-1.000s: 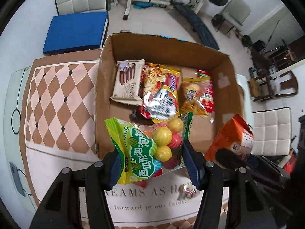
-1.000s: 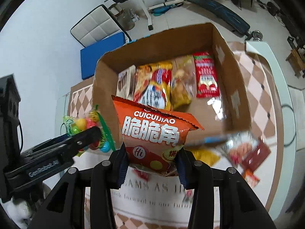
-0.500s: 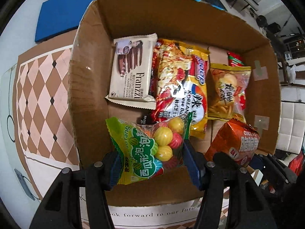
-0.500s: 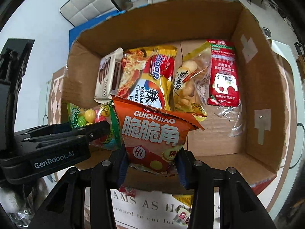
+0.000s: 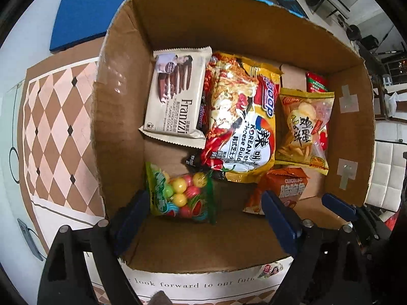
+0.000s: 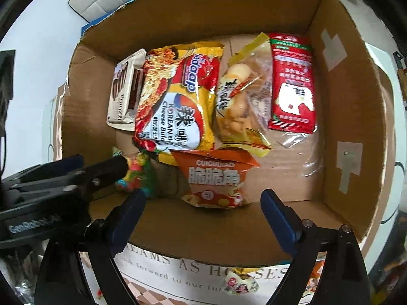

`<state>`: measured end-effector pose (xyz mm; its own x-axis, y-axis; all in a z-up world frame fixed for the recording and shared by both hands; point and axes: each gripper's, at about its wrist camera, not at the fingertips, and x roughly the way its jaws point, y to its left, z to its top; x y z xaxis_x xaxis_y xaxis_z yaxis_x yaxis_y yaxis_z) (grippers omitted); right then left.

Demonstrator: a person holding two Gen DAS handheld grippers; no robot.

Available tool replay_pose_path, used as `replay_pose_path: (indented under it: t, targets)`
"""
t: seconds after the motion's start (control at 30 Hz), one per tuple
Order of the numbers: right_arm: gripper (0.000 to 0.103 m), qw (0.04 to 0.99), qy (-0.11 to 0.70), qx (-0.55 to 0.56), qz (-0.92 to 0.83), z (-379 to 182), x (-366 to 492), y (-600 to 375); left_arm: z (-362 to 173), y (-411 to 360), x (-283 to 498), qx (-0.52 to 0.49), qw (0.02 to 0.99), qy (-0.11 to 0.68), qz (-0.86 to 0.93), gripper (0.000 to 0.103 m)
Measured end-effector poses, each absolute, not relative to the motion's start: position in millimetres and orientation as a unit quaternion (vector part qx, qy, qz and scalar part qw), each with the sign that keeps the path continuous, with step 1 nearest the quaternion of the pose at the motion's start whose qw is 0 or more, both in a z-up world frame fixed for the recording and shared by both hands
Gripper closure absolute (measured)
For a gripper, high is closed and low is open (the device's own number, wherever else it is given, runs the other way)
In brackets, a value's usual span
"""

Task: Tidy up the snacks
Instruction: 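Withdraw both tools from the box back over the table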

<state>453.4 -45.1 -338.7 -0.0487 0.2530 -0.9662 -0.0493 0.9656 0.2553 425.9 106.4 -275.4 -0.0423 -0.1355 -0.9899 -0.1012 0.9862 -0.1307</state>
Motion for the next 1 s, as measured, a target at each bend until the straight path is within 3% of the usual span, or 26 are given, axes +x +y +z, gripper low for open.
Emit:
replay_pose_path:
  t: [0.3,0.8,0.9,1.0]
  targets:
    - [0.008,0.715,0.691,0.059,0.090,-318,446,-66,-251,101,416,-0.081,0.725,0.684,-0.010,0.013]
    - [0.008,0.802,0.592,0.051,0.065,-220,374,-103,-156,84,326,-0.069,0.830,0.553,-0.012,0.012]
    - [0.008,0.805,0.587,0.052,0.069,-208,353,-105,-153,85,306,-0.078,0.834,0.546,-0.015,0.004]
    - [0.008,0.798,0.594,0.066,0.077,-209,333,-108,-155,84,287,-0.071,0.835,0.546,-0.014,0.004]
